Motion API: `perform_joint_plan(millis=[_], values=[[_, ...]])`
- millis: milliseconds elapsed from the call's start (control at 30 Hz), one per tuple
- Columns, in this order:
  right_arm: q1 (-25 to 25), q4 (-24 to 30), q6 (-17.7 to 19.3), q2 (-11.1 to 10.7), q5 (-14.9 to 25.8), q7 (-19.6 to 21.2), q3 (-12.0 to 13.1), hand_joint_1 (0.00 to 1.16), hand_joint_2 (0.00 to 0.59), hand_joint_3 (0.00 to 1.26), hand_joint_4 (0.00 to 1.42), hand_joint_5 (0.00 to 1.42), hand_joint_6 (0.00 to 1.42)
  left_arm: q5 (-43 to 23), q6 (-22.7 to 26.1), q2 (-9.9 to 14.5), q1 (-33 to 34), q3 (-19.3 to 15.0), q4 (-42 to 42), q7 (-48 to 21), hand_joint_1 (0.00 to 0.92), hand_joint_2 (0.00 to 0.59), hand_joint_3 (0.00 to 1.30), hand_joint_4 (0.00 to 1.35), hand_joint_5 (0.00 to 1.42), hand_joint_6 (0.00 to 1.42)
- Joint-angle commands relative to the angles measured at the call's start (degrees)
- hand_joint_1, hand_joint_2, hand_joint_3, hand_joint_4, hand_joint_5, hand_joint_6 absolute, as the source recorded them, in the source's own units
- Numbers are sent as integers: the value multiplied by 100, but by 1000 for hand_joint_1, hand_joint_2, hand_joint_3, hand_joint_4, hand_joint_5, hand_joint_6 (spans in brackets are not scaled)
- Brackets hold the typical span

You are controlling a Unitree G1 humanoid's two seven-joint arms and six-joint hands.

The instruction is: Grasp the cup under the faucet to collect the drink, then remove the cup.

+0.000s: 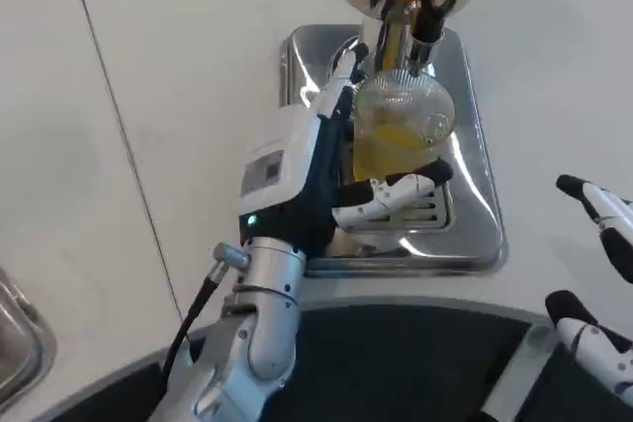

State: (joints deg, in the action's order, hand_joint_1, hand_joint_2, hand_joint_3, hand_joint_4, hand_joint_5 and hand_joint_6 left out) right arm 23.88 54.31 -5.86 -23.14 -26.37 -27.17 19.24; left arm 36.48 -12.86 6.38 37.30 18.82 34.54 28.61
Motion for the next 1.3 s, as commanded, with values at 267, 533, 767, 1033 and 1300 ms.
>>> perform_joint_plan(millis=[267, 533, 767, 1033, 1300], values=[[-110, 106, -394, -40, 73, -96, -61, 252, 507, 0, 0, 0, 0, 95, 54, -364, 74, 231, 226, 165, 340, 45, 98, 145, 431, 501], [-14, 145, -464, -41, 160, -94, 79, 250, 507, 0, 0, 0, 0, 209, 360, -684, 177, 341, 272, 594, 399, 46, 240, 340, 716, 938], [63, 230, -597, -39, 297, -124, 277, 249, 507, 0, 0, 0, 0, 303, 769, -1005, 106, 399, 188, 996, 527, 55, 694, 916, 1216, 1421], [-12, 236, -745, -119, 331, -177, 266, 247, 508, 0, 0, 0, 0, 328, 767, -941, 67, 416, 102, 1191, 664, 39, 1027, 1233, 1406, 1424], [53, 232, -687, -161, 509, -196, 378, 247, 508, 0, 0, 0, 0, 292, 676, -836, 47, 373, 22, 1220, 676, 0, 1046, 1236, 1350, 1424]])
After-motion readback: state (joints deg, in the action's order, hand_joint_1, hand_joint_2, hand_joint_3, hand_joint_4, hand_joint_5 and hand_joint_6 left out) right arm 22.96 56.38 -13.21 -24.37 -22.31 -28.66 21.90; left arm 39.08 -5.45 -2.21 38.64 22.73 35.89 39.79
